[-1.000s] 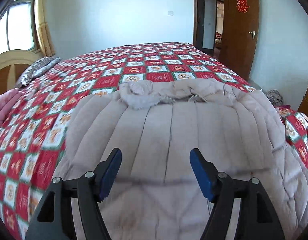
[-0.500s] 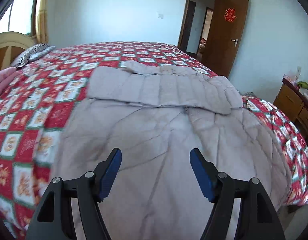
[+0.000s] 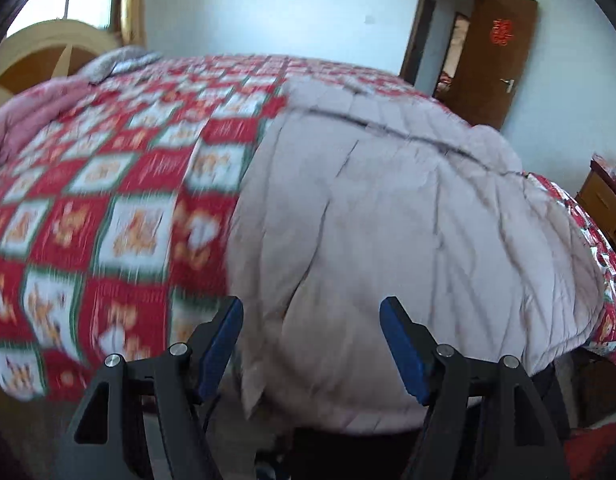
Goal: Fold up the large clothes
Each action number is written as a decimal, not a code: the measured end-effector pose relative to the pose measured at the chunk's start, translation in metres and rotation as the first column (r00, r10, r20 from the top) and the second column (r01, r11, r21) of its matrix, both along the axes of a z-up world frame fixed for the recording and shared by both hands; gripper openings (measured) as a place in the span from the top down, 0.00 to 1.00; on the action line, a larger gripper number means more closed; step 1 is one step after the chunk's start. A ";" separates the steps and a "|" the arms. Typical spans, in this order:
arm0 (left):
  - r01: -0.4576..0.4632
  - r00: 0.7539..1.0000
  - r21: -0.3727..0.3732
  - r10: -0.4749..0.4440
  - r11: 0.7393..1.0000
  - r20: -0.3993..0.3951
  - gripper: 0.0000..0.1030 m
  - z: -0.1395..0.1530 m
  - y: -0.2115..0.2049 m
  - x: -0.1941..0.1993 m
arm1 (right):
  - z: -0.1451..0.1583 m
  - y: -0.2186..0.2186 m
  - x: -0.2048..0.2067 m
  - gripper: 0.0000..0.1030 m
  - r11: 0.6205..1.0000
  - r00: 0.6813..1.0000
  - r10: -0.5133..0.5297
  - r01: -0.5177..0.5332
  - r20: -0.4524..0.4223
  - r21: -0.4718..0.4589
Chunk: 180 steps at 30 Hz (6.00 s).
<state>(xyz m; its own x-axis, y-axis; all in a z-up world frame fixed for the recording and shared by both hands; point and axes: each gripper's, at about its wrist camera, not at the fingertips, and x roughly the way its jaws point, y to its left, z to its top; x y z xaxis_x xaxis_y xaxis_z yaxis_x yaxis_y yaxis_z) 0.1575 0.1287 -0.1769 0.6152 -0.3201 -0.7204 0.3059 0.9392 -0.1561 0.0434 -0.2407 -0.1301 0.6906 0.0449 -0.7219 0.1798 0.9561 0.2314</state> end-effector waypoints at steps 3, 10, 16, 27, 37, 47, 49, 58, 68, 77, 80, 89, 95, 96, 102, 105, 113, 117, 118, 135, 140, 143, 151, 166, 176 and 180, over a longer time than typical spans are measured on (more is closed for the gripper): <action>-0.005 1.000 -0.040 0.004 0.999 -0.027 0.31 -0.011 0.014 -0.007 | -0.033 0.002 0.013 0.30 1.000 0.998 -0.009 0.009 -0.066 -0.006; -0.004 0.995 -0.130 -0.009 0.991 -0.104 0.31 -0.027 0.021 -0.003 | -0.058 0.023 0.023 0.37 0.997 0.992 0.070 -0.074 -0.106 -0.036; 0.003 0.989 -0.169 -0.027 0.986 -0.142 0.31 -0.041 0.021 -0.006 | -0.086 0.028 0.029 0.38 0.993 0.978 0.113 -0.108 -0.176 0.041; -0.059 0.984 -0.413 -0.017 0.909 -0.179 0.31 -0.054 0.042 -0.001 | -0.103 0.005 0.030 0.61 0.967 0.995 0.057 -0.034 -0.086 0.252; 0.059 0.997 -0.481 -0.079 0.875 -0.022 0.91 -0.020 0.039 -0.015 | -0.073 0.014 0.020 0.83 0.969 0.991 0.133 -0.131 0.006 0.207; 0.210 0.976 -0.553 -0.139 0.806 0.168 0.91 0.051 0.035 -0.030 | -0.021 0.016 -0.006 0.86 0.946 0.972 0.150 -0.195 0.182 0.260; 0.240 0.967 -0.546 -0.146 0.803 0.210 0.91 0.065 0.035 -0.035 | -0.014 0.019 -0.010 0.86 0.934 0.964 0.165 -0.221 0.209 0.280; 0.328 0.924 -0.520 -0.152 0.788 0.352 0.91 0.130 0.037 -0.048 | 0.042 0.010 -0.031 0.86 0.906 0.915 0.164 -0.288 0.369 0.311; 0.148 0.963 -0.471 -0.018 0.870 0.269 0.91 0.180 0.004 0.076 | 0.107 -0.040 0.077 0.86 0.901 0.874 0.052 -0.250 0.483 0.356; -0.108 0.983 -0.380 0.155 0.919 0.095 0.91 0.144 -0.052 0.230 | 0.093 -0.076 0.227 0.86 0.953 0.920 -0.043 -0.079 0.390 0.292; -0.160 0.979 -0.297 0.190 0.941 0.075 0.91 0.121 -0.078 0.276 | 0.067 -0.082 0.270 0.86 0.972 0.935 -0.079 -0.005 0.346 0.237; -0.208 0.976 -0.090 0.213 0.974 0.047 0.85 0.033 -0.119 0.340 | -0.026 -0.097 0.342 0.80 0.991 0.959 -0.113 0.091 0.258 0.095; -0.213 0.977 -0.135 0.213 0.968 -0.017 0.84 0.007 -0.120 0.355 | -0.047 -0.104 0.353 0.78 0.986 0.968 -0.144 0.123 0.203 0.114; -0.216 0.976 -0.140 0.213 0.966 -0.034 0.84 0.004 -0.122 0.359 | -0.050 -0.108 0.355 0.78 0.983 0.970 -0.148 0.123 0.193 0.134; -0.207 0.978 -0.154 0.199 0.966 -0.064 0.84 0.004 -0.124 0.363 | -0.053 -0.112 0.359 0.75 0.977 0.975 -0.150 0.120 0.166 0.175; -0.208 0.970 -0.248 0.167 0.946 -0.178 0.80 0.020 -0.102 0.369 | -0.042 -0.122 0.360 0.68 0.961 0.983 -0.136 0.102 0.120 0.256; -0.251 0.963 -0.224 0.267 0.942 0.043 0.21 0.132 -0.054 0.310 | 0.068 -0.116 0.269 0.09 0.968 0.886 -0.193 0.102 0.422 0.228; -0.129 0.983 -0.119 0.143 0.984 0.115 0.21 0.129 -0.101 0.257 | 0.061 -0.052 0.259 0.48 0.994 0.947 -0.066 0.036 0.314 0.100; -0.103 0.986 -0.107 0.115 0.989 0.120 0.21 0.122 -0.114 0.247 | 0.051 -0.024 0.261 0.72 0.999 0.964 -0.023 0.011 0.265 0.048; -0.081 0.980 0.102 0.061 0.992 0.188 0.15 0.019 -0.227 0.213 | -0.063 0.044 0.299 0.96 0.999 0.986 0.036 -0.032 0.164 -0.031; -0.087 0.985 0.130 0.065 0.988 0.162 0.14 0.013 -0.228 0.221 | -0.062 0.044 0.300 0.96 0.999 0.989 0.032 -0.027 0.148 -0.030; -0.093 0.984 0.155 0.067 0.984 0.163 0.13 0.012 -0.230 0.221 | -0.052 0.048 0.299 0.96 0.998 0.993 0.023 -0.017 0.113 -0.061; -0.100 0.983 0.171 0.071 0.980 0.168 0.13 0.010 -0.234 0.218 | -0.032 0.023 0.275 0.96 0.989 0.985 -0.090 0.106 0.148 -0.106; -0.019 0.992 0.147 0.000 0.989 0.126 0.13 0.025 -0.225 0.202 | -0.059 0.021 0.287 0.97 0.990 0.989 -0.065 0.081 0.130 -0.118; -0.310 0.940 -0.148 0.327 0.939 0.102 0.13 0.052 -0.057 0.161 | -0.062 0.016 0.286 0.97 0.994 0.987 -0.065 0.077 0.147 -0.079; -0.363 0.928 -0.277 0.372 0.889 -0.021 0.13 0.021 -0.030 0.151 | -0.064 0.015 0.284 0.97 0.994 0.987 -0.066 0.079 0.148 -0.082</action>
